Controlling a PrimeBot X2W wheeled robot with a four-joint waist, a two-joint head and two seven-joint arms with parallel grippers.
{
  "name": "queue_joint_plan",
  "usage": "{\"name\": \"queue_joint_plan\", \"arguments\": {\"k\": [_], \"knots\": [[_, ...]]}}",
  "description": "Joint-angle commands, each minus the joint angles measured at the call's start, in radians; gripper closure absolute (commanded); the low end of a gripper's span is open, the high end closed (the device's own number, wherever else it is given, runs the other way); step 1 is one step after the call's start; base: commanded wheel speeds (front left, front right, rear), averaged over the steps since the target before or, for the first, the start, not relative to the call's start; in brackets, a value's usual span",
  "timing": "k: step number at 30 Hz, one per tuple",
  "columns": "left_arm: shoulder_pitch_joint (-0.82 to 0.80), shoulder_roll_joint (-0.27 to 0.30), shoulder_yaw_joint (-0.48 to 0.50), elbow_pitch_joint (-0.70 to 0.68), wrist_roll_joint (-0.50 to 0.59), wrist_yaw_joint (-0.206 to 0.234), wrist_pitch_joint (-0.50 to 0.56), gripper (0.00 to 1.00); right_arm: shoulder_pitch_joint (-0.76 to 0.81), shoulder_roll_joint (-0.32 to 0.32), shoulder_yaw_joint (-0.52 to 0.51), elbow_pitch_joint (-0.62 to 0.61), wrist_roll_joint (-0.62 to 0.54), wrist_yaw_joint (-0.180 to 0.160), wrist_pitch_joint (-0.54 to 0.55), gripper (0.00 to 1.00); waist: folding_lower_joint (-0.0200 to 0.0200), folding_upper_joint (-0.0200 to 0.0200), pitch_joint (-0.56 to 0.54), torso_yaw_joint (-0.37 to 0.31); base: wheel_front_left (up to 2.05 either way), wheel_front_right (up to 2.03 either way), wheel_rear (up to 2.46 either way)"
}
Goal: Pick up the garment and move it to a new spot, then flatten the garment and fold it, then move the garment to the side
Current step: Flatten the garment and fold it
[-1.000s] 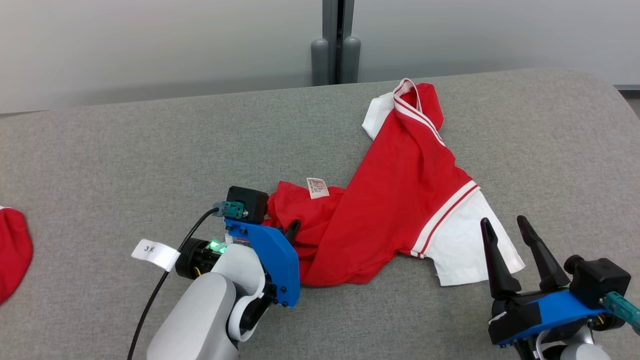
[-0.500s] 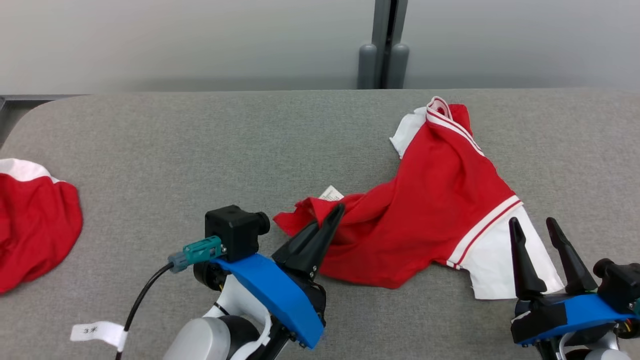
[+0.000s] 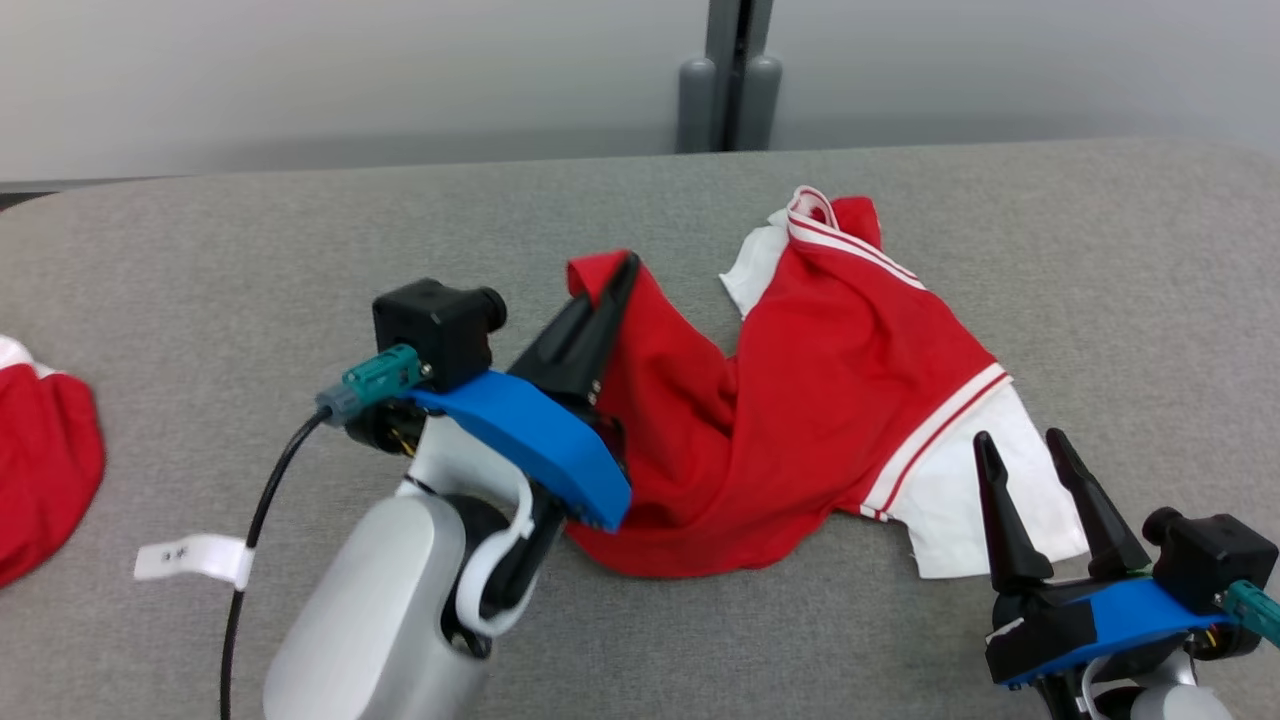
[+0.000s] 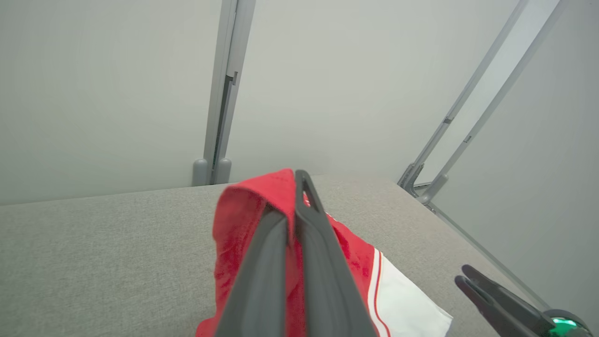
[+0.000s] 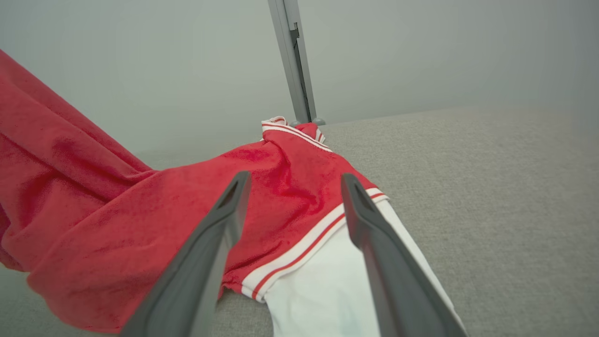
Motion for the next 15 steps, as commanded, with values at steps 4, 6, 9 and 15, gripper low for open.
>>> {"name": "queue_joint_plan", "arguments": {"k": [4, 6, 9, 15], "knots": [[-0.146, 0.02, 0.039, 0.223, 0.083, 0.009, -0.117, 1.0, -0.032, -0.002, 0.036, 0.009, 0.009, 0.0, -0.008, 0.0, -0.0001, 0.0, 0.025, -0.062, 0.0, 0.0, 0.0], [-0.215, 0.035, 0.052, 0.319, 0.116, 0.009, -0.167, 1.0, -0.042, -0.001, 0.05, 0.013, 0.011, 0.0, -0.01, 0.0, -0.0001, 0.0, 0.046, -0.089, 0.0, 0.0, 0.0], [-0.304, 0.05, 0.072, 0.437, 0.151, 0.021, -0.244, 1.0, -0.057, -0.001, 0.067, 0.021, 0.014, 0.0, -0.018, 0.0, -0.0001, 0.0, 0.077, -0.125, 0.0, 0.0, 0.0], [-0.461, 0.093, 0.103, 0.617, 0.202, 0.052, -0.343, 1.0, -0.082, -0.001, 0.105, 0.032, 0.023, 0.0, -0.033, 0.0, -0.0001, 0.0, 0.135, -0.19, 0.0, 0.0, 0.0]]}}
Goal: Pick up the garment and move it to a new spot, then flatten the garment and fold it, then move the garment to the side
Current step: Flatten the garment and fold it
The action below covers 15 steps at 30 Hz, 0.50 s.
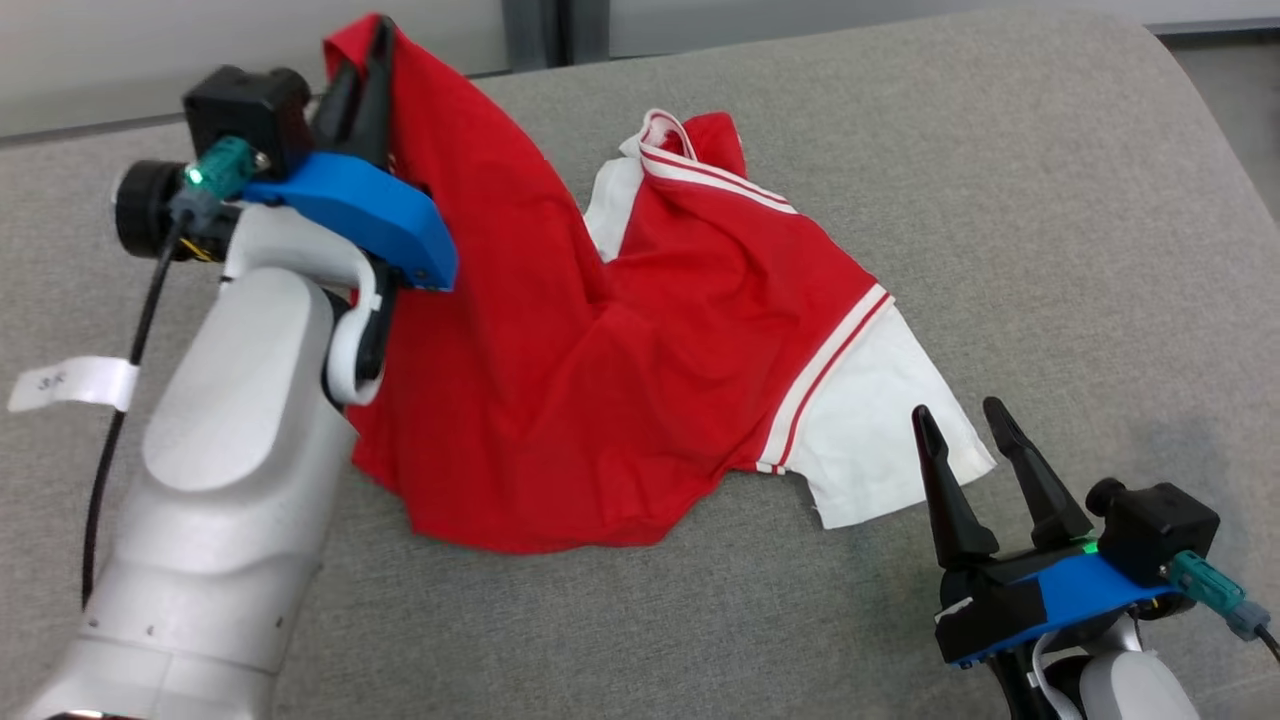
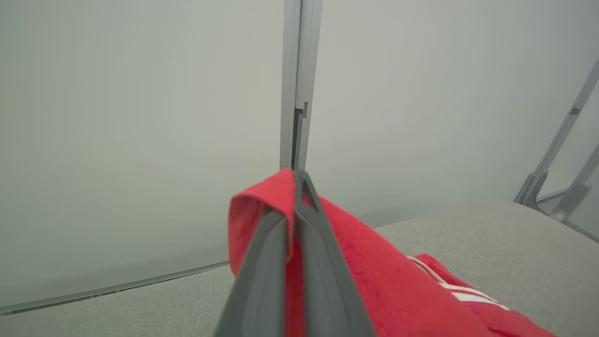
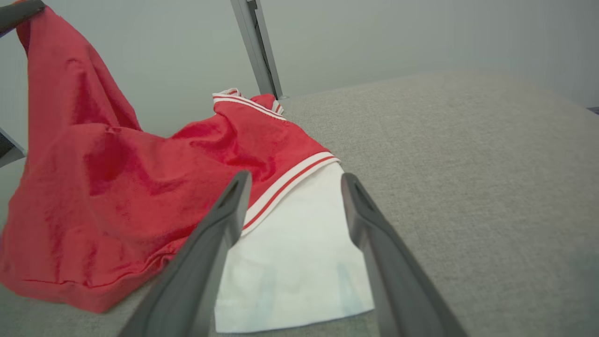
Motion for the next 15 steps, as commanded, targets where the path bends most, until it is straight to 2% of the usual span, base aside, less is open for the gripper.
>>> {"name": "queue_joint_plan", "arguments": {"k": [1, 8, 9, 10, 11, 15], "knots": [[-0.04, 0.017, 0.006, 0.036, 0.012, 0.012, -0.019, 1.0, -0.019, -0.002, 0.007, 0.002, 0.002, 0.0, -0.01, 0.0, -0.0001, -0.0001, 0.013, -0.013, 0.0, 0.0, 0.0], [-0.162, 0.051, 0.016, 0.182, 0.051, 0.048, -0.096, 1.0, -0.045, -0.002, 0.029, 0.019, 0.007, 0.0, -0.027, 0.0, -0.0001, -0.0001, 0.069, -0.047, 0.0, 0.0, 0.0], [-0.171, 0.048, 0.018, 0.202, 0.046, 0.046, -0.102, 0.71, -0.05, -0.002, 0.03, 0.021, 0.009, 0.0, -0.03, 0.0, -0.0001, -0.0001, 0.074, -0.048, 0.0, 0.0, 0.0], [-0.179, 0.046, 0.019, 0.223, 0.044, 0.043, -0.108, 0.25, -0.055, -0.002, 0.033, 0.023, 0.01, 0.0, -0.029, 0.0, -0.0001, -0.0001, 0.078, -0.049, 0.0, 0.0, 0.0], [-0.186, 0.042, 0.019, 0.243, 0.04, 0.039, -0.111, 0.0, -0.057, -0.002, 0.034, 0.026, 0.011, 0.0, -0.031, 0.0, -0.0001, -0.0001, 0.081, -0.048, 0.0, 0.0, 0.0], [-0.177, 0.009, 0.015, 0.312, 0.014, 0.01, -0.126, 0.0, -0.066, -0.002, 0.037, 0.038, 0.011, 0.0, -0.031, 0.0, -0.0001, -0.0001, 0.085, -0.03, 0.0, 0.0, 0.0]]}}
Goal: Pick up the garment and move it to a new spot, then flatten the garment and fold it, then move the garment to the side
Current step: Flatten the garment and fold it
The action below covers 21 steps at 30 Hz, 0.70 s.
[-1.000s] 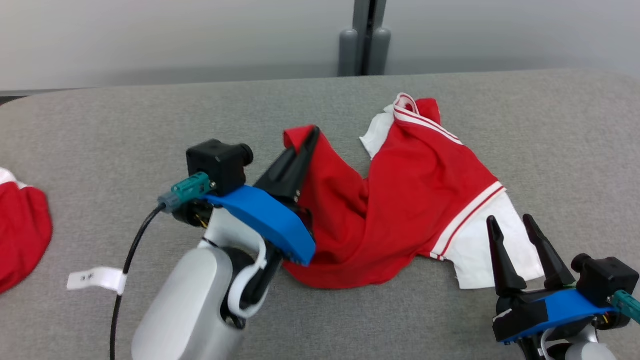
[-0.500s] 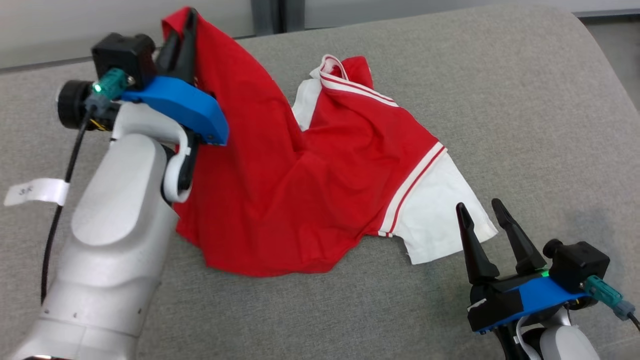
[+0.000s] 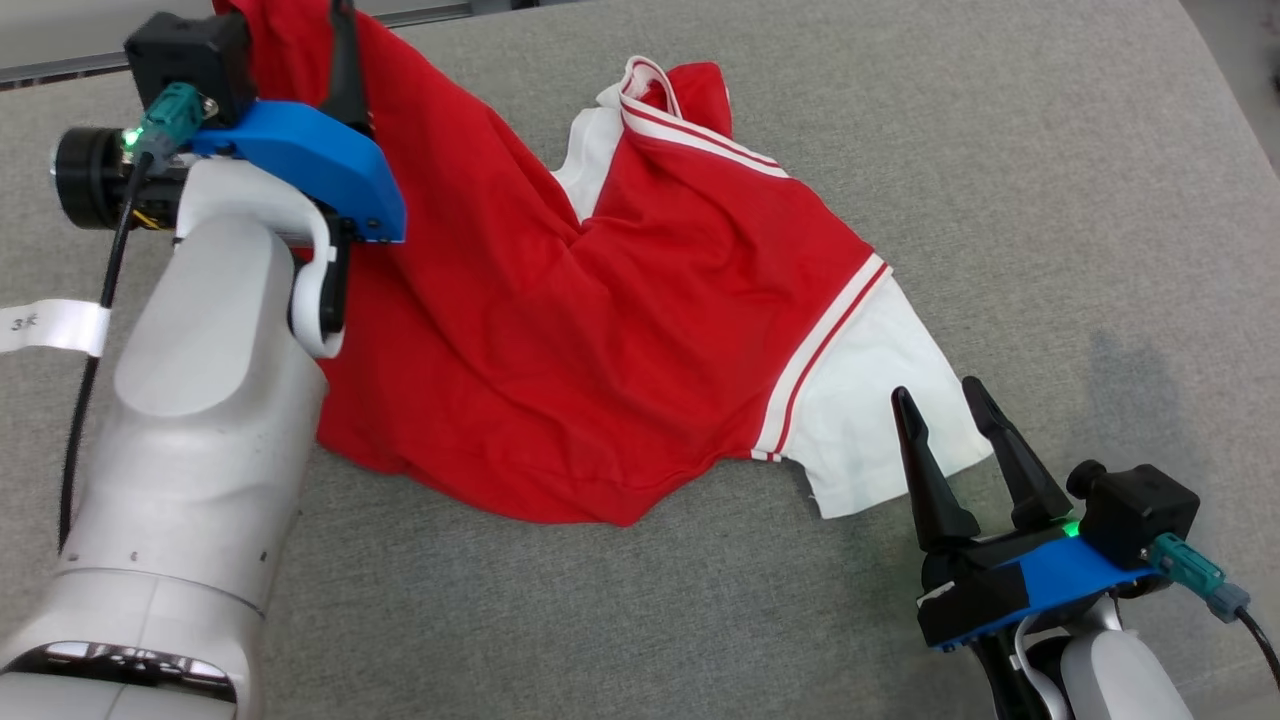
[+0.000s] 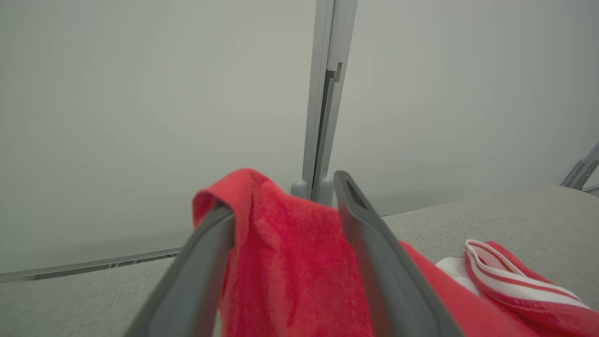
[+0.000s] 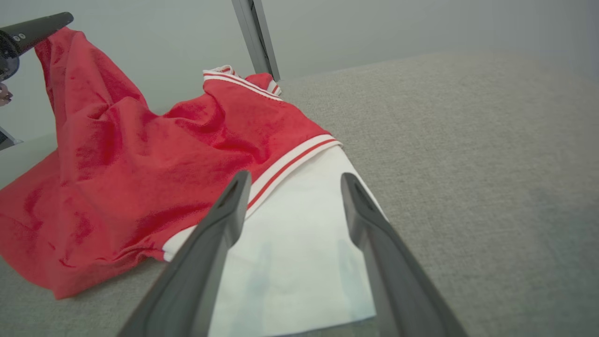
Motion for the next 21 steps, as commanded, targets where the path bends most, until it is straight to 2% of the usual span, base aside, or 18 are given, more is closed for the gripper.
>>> {"name": "queue_joint_plan", "arguments": {"k": [1, 14, 21], "knots": [[0.006, -0.016, 0.002, 0.021, -0.014, -0.016, -0.006, 0.0, -0.015, -0.002, 0.0, 0.003, 0.0, 0.0, -0.004, 0.0, -0.0001, -0.0001, -0.001, 0.013, 0.0, 0.0, 0.0], [0.127, -0.091, -0.028, 0.08, -0.083, -0.092, -0.015, 0.0, 0.006, -0.002, -0.022, 0.001, -0.006, 0.0, 0.018, 0.0, -0.0001, -0.0001, -0.081, 0.125, 0.0, 0.0, 0.0], [0.246, -0.099, -0.057, 0.047, -0.108, -0.103, 0.014, 0.0, 0.027, -0.002, -0.032, -0.001, 0.005, 0.0, 0.03, 0.0, -0.0001, -0.0001, -0.129, 0.163, 0.0, 0.0, 0.0]]}}
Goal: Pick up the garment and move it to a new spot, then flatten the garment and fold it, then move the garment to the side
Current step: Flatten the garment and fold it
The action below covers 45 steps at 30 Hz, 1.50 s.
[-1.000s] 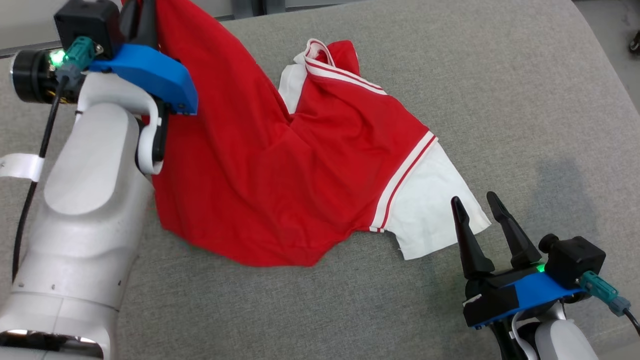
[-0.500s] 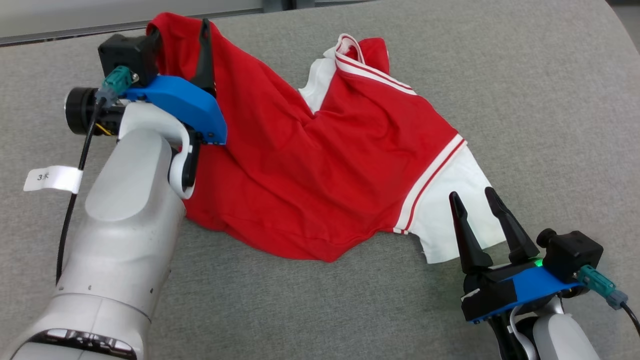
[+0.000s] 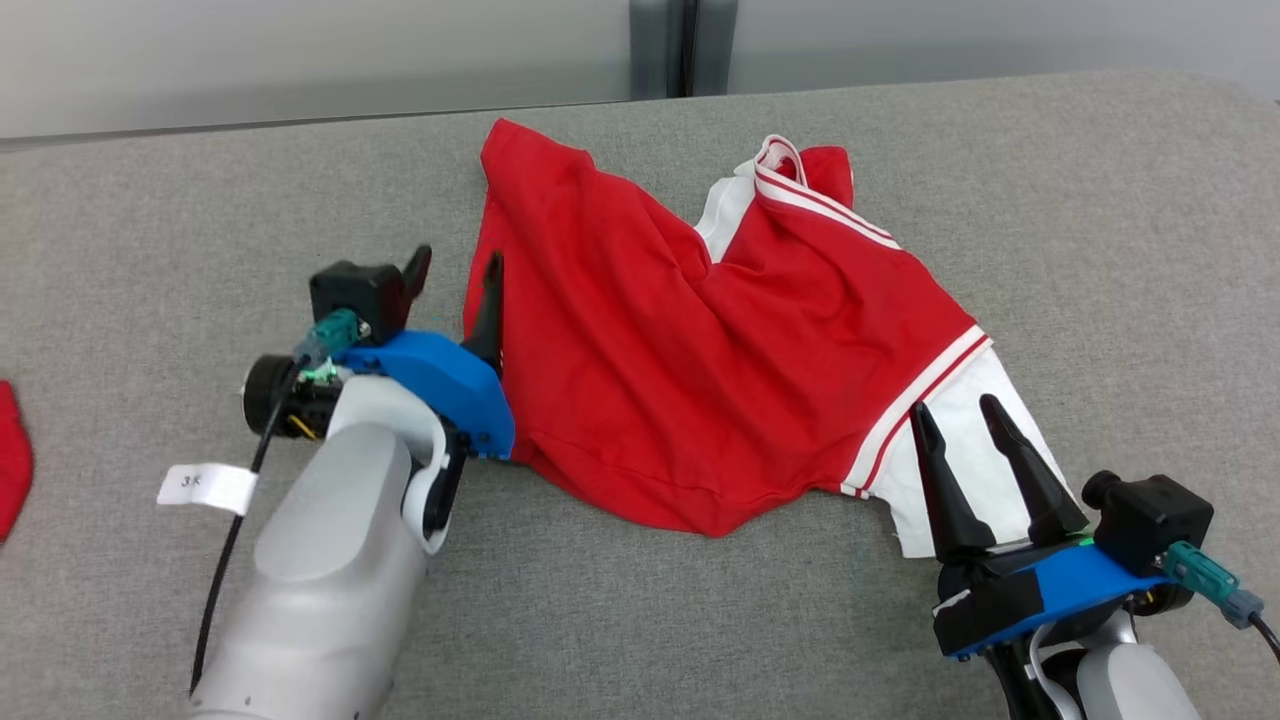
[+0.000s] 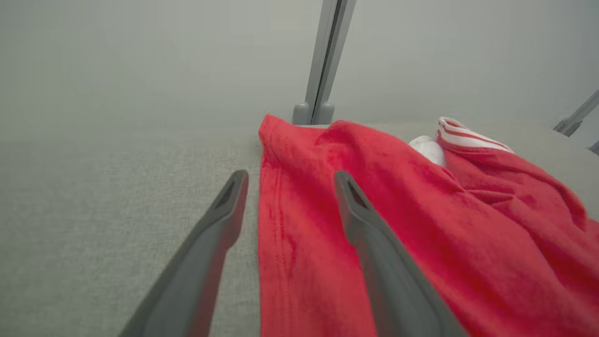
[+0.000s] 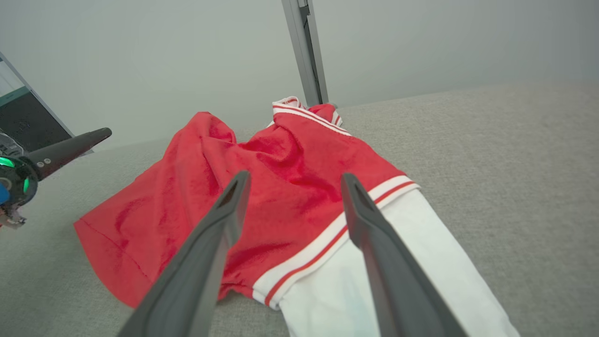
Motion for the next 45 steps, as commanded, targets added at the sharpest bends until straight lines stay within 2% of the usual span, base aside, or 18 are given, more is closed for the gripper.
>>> {"name": "queue_joint_plan", "arguments": {"k": [1, 6, 13, 16, 21, 22, 23, 26, 31, 38, 45], "knots": [[0.023, 0.002, -0.006, -0.005, -0.003, 0.004, 0.007, 0.0, 0.006, -0.002, -0.003, -0.002, 0.004, 0.0, 0.004, 0.0, 0.0001, 0.0, -0.003, 0.001, 0.0, 0.0, 0.0], [0.131, 0.022, -0.033, -0.025, 0.008, 0.034, 0.073, 0.0, 0.019, -0.002, -0.007, -0.002, 0.011, 0.0, 0.005, 0.0, 0.0001, 0.0, -0.018, -0.003, 0.0, 0.0, 0.0], [0.241, 0.046, -0.021, -0.096, -0.031, 0.064, 0.16, 0.0, 0.028, -0.002, -0.012, 0.002, 0.022, 0.0, -0.002, 0.0, 0.0001, 0.0, -0.026, -0.013, 0.0, 0.0, 0.0], [0.263, 0.053, -0.017, -0.132, -0.043, 0.071, 0.187, 0.0, 0.027, -0.002, -0.01, 0.003, 0.023, 0.0, -0.004, 0.0, 0.0001, 0.0, -0.026, -0.018, 0.0, 0.0, 0.0], [0.272, 0.06, -0.025, -0.17, -0.062, 0.053, 0.248, 0.0, 0.016, -0.002, -0.003, 0.006, 0.028, 0.0, -0.008, 0.0, 0.0001, 0.0, -0.019, -0.029, 0.0, 0.0, 0.0], [0.271, 0.061, -0.027, -0.172, -0.066, 0.052, 0.266, 0.42, 0.014, -0.002, 0.0, 0.007, 0.027, 0.0, -0.009, 0.0, 0.0001, 0.0, -0.018, -0.032, 0.0, 0.0, 0.0], [0.27, 0.065, -0.033, -0.175, -0.065, 0.05, 0.28, 1.0, 0.012, -0.002, 0.001, 0.008, 0.029, 0.0, -0.01, 0.0, 0.0001, 0.0, -0.016, -0.034, 0.0, 0.0, 0.0], [0.27, 0.068, -0.03, -0.205, -0.075, 0.048, 0.298, 1.0, 0.013, -0.002, -0.001, 0.01, 0.031, 0.0, -0.013, 0.0, 0.0001, 0.0, -0.015, -0.038, 0.0, 0.0, 0.0], [0.308, 0.092, -0.017, -0.315, -0.08, 0.072, 0.281, 1.0, 0.028, -0.002, -0.022, 0.013, 0.025, 0.0, -0.018, 0.0, 0.0001, 0.0, -0.023, -0.02, 0.0, 0.0, 0.0], [0.446, 0.137, -0.009, -0.592, -0.084, 0.123, 0.304, 1.0, 0.044, -0.002, -0.026, 0.005, 0.015, 0.0, -0.004, 0.0, 0.0001, 0.0, -0.045, 0.039, 0.0, 0.0, 0.0], [0.594, 0.18, -0.033, -0.855, -0.079, 0.191, 0.409, 1.0, 0.052, -0.002, -0.029, -0.007, 0.011, 0.0, 0.006, 0.0, 0.0001, 0.0, -0.054, 0.075, 0.0, 0.0, 0.0]]}}
